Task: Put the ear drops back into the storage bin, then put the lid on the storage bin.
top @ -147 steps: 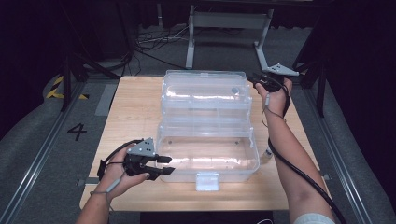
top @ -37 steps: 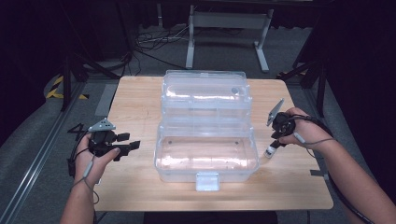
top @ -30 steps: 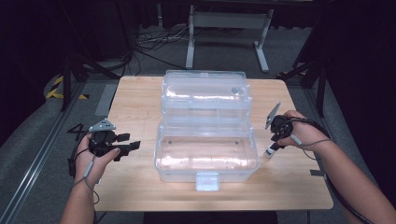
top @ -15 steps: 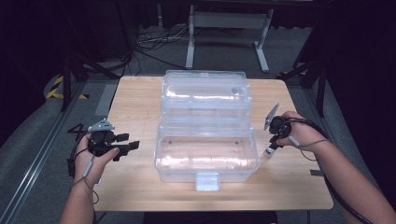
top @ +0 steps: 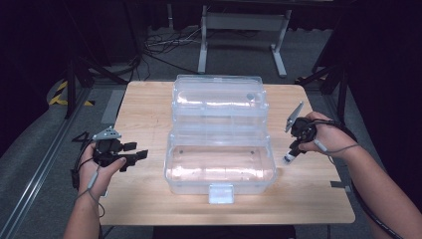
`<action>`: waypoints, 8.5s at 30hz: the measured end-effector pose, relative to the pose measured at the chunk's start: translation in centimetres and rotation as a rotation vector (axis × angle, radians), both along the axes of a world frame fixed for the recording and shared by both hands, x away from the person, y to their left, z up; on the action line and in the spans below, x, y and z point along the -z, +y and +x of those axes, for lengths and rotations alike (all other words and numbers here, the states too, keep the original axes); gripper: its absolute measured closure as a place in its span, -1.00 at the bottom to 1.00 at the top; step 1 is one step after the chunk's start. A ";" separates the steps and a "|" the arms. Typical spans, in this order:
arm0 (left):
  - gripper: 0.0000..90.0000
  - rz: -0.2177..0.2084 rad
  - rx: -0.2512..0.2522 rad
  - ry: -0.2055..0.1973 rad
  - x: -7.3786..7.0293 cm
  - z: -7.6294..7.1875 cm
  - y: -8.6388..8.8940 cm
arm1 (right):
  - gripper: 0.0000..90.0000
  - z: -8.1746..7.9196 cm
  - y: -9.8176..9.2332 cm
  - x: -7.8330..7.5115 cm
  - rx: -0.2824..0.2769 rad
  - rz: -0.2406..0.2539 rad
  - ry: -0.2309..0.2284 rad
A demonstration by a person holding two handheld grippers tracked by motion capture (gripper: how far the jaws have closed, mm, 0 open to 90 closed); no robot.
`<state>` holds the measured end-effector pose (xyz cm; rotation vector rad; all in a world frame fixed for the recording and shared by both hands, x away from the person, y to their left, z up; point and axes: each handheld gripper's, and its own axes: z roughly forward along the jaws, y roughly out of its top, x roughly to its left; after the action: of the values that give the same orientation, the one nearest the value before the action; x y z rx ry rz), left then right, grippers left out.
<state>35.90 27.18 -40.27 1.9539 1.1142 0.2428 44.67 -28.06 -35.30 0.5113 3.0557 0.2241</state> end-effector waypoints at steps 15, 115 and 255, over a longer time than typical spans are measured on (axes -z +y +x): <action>-0.11 -0.001 -0.002 0.002 0.0 0.0 -0.1 | 0.59 -1.8 1.4 -3.6 -0.085 -0.023 -0.027; -0.13 0.000 0.002 0.034 1.1 0.9 0.1 | 0.59 -4.8 11.9 2.7 -0.354 -0.175 0.087; -0.17 0.168 0.491 -0.081 -10.0 12.6 -19.8 | 0.85 -9.7 12.6 4.8 -0.299 0.127 -0.026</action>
<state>48.52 7.34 -30.24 2.2761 0.5484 0.1495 34.93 -15.50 -40.10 0.0511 3.0930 0.4318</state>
